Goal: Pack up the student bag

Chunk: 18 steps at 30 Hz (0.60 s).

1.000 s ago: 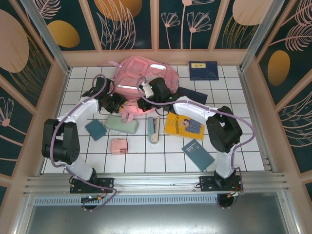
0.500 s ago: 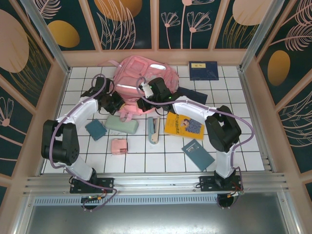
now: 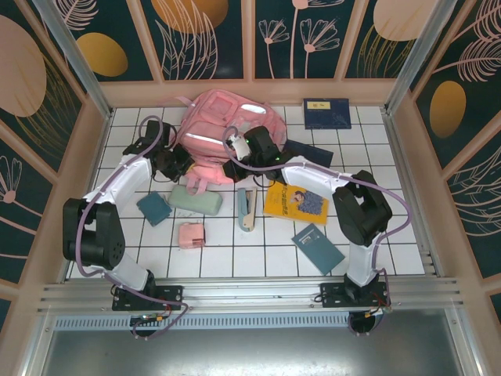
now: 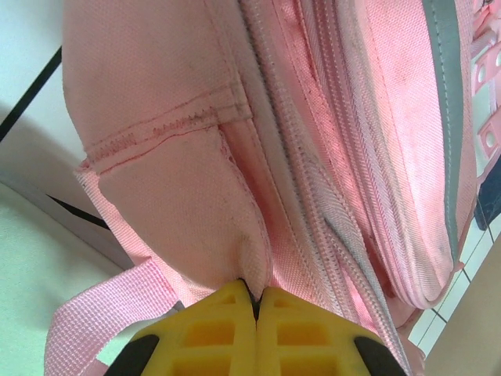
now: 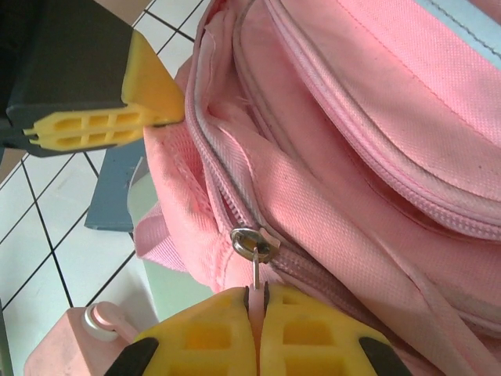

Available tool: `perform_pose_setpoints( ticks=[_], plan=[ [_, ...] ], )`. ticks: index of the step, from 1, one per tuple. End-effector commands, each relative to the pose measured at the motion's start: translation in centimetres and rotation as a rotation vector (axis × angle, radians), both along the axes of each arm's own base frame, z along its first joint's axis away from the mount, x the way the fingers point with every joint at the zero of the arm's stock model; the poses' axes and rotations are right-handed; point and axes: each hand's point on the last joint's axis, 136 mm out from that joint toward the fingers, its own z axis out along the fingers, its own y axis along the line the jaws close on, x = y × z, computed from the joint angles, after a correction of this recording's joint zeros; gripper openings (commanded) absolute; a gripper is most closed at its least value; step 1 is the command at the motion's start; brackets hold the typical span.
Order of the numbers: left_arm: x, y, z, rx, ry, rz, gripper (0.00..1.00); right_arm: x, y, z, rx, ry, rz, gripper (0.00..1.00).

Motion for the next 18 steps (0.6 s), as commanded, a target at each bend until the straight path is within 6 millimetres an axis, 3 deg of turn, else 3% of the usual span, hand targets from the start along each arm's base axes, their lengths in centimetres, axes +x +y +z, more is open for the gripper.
perform_pose_setpoints(
  ticks=[1,4,9,13,18],
  plan=[
    [2.0,2.6,3.2,0.056,-0.124,0.058,0.0,0.2,-2.1,0.4,-0.012,-0.008,-0.024,0.0],
    [2.0,2.9,3.3,0.061,-0.127,0.065,0.0,-0.1,-2.5,0.3,-0.006,0.002,-0.014,0.0],
    [2.3,1.9,4.3,0.029,-0.155,0.0,0.0,-0.8,-2.0,1.0,0.031,0.009,0.031,0.0],
    [1.9,1.3,5.5,-0.008,-0.172,-0.003,0.24,-0.6,-1.3,1.8,0.056,0.011,0.046,0.0],
    [1.6,0.2,5.7,-0.064,-0.165,-0.018,0.33,-0.4,-0.5,2.7,0.084,0.003,0.057,0.0]
  ],
)
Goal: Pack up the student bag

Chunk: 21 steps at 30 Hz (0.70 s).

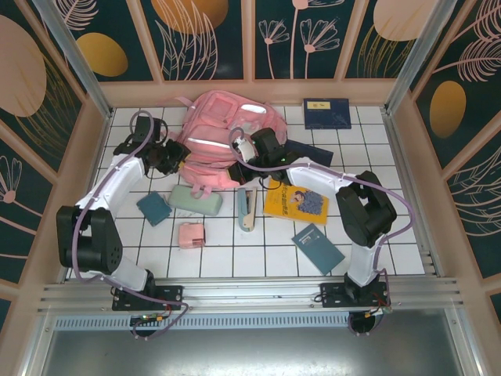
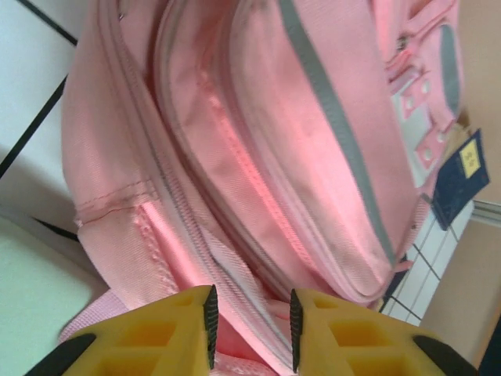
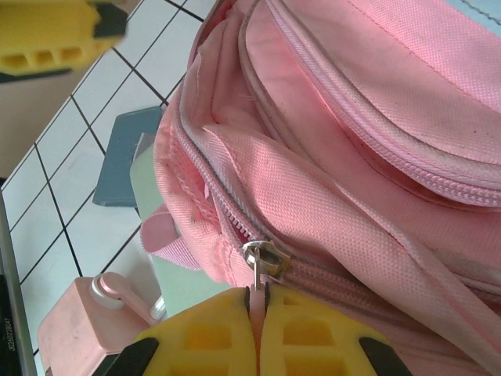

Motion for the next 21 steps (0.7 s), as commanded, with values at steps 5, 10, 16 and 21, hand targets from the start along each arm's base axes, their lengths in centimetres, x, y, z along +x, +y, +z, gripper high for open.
perform_pose_setpoints(
  ticks=[5,10,16,21],
  plan=[
    [1.2,-2.6,2.2,-0.074,-0.054,-0.043,0.37,0.4,1.2,3.5,0.076,-0.054,0.031,0.0],
    [1.6,-5.9,1.2,-0.102,-0.014,-0.098,0.43,0.4,1.5,3.7,0.08,-0.059,0.031,0.0],
    [1.4,-7.2,-0.5,-0.121,0.039,-0.11,0.43,0.7,1.7,3.9,0.072,-0.069,0.024,0.0],
    [0.5,-7.0,-1.4,-0.127,0.057,-0.105,0.43,0.9,1.9,3.9,0.072,-0.071,0.026,0.0]
  ],
)
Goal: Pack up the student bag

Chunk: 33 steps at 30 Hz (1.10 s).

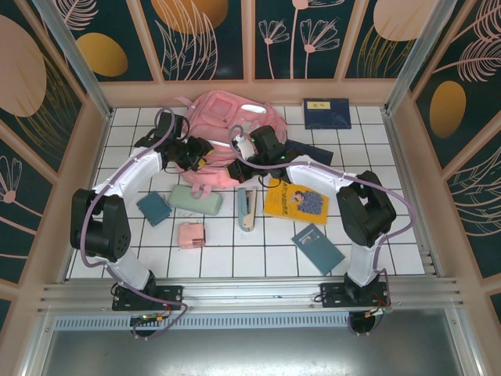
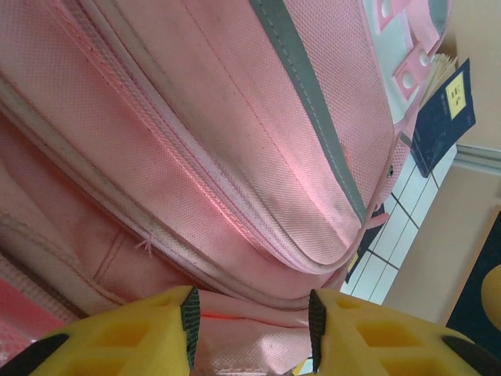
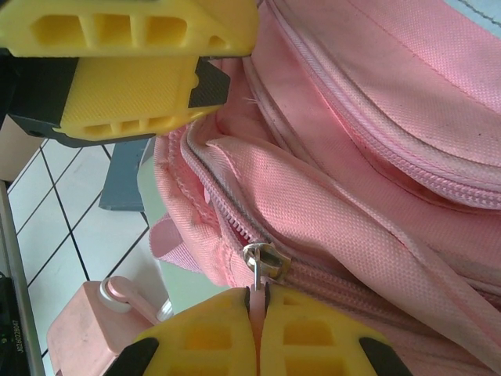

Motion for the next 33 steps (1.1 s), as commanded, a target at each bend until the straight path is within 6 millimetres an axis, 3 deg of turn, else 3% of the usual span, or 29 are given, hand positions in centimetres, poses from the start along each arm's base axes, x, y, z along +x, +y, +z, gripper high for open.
perform_pose_setpoints(
  ticks=[1,14,24,33],
  plan=[
    [-0.6,-0.1,-0.4,-0.03,0.013,0.009,0.43,0.8,1.6,3.0,0.068,-0.07,0.023,0.0],
    [-2.1,0.5,1.2,-0.035,-0.017,0.025,0.43,1.3,1.5,2.5,0.052,-0.077,0.007,0.0],
    [-3.2,0.6,-0.1,-0.042,0.027,0.035,0.44,1.6,1.6,2.9,0.051,-0.085,0.003,0.0],
    [-1.2,0.1,-1.0,-0.049,0.05,0.041,0.47,0.8,2.4,2.9,0.048,-0.091,0.024,0.0]
  ],
)
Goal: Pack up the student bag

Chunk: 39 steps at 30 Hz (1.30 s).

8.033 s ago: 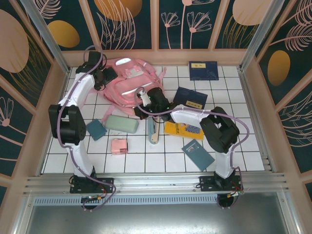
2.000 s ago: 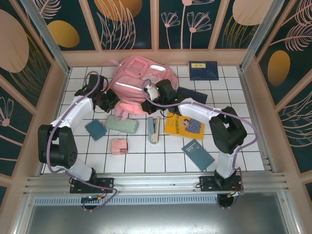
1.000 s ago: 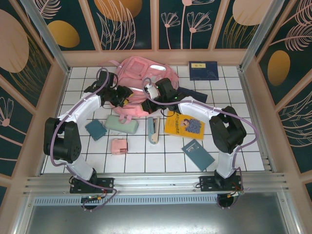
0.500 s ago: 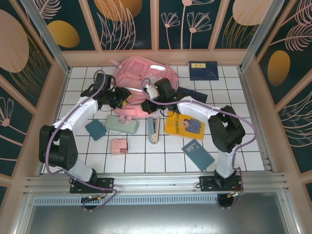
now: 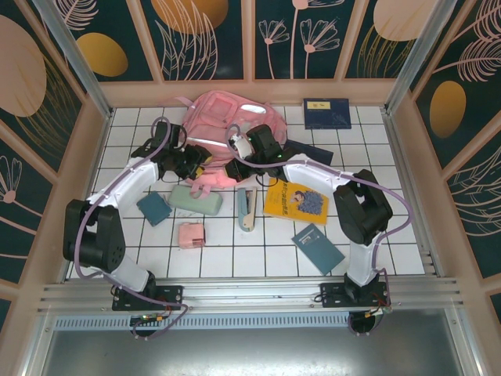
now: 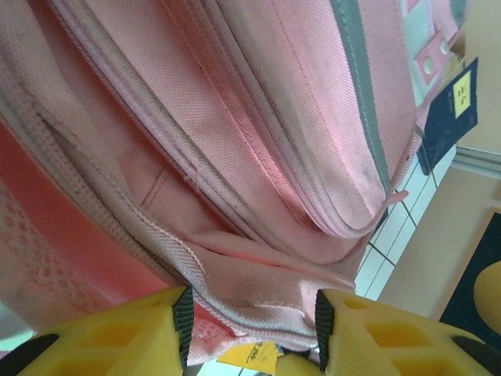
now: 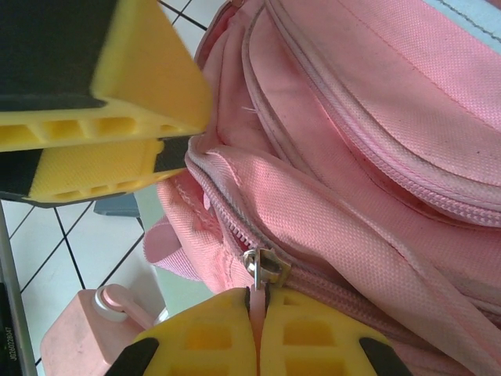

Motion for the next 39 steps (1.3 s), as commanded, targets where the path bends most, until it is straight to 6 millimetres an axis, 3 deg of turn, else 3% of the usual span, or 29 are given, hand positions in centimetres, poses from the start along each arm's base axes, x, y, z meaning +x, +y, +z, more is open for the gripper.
perform_pose_setpoints(
  ticks=[1,8,13,19,27,39],
  plan=[
    [1.4,-0.6,-0.1,-0.03,0.016,0.008,0.47,0.5,1.6,3.1,0.064,-0.087,0.026,0.0],
    [2.4,-0.9,-1.0,-0.033,0.019,0.01,0.38,0.3,1.8,3.4,0.072,-0.099,0.035,0.0],
    [2.5,-0.8,-1.4,-0.045,0.011,0.028,0.24,0.2,2.1,3.3,0.073,-0.101,0.039,0.0],
    [3.2,-0.8,-0.4,-0.035,-0.02,0.029,0.0,0.2,1.9,3.0,0.052,-0.11,0.038,0.0],
    [3.9,0.4,1.9,0.014,-0.068,0.059,0.0,0.6,-0.1,2.0,0.014,-0.105,0.007,0.0],
    [3.5,4.8,4.2,0.067,-0.131,0.163,0.0,1.7,-3.0,0.4,0.004,-0.053,-0.038,0.0]
  ],
)
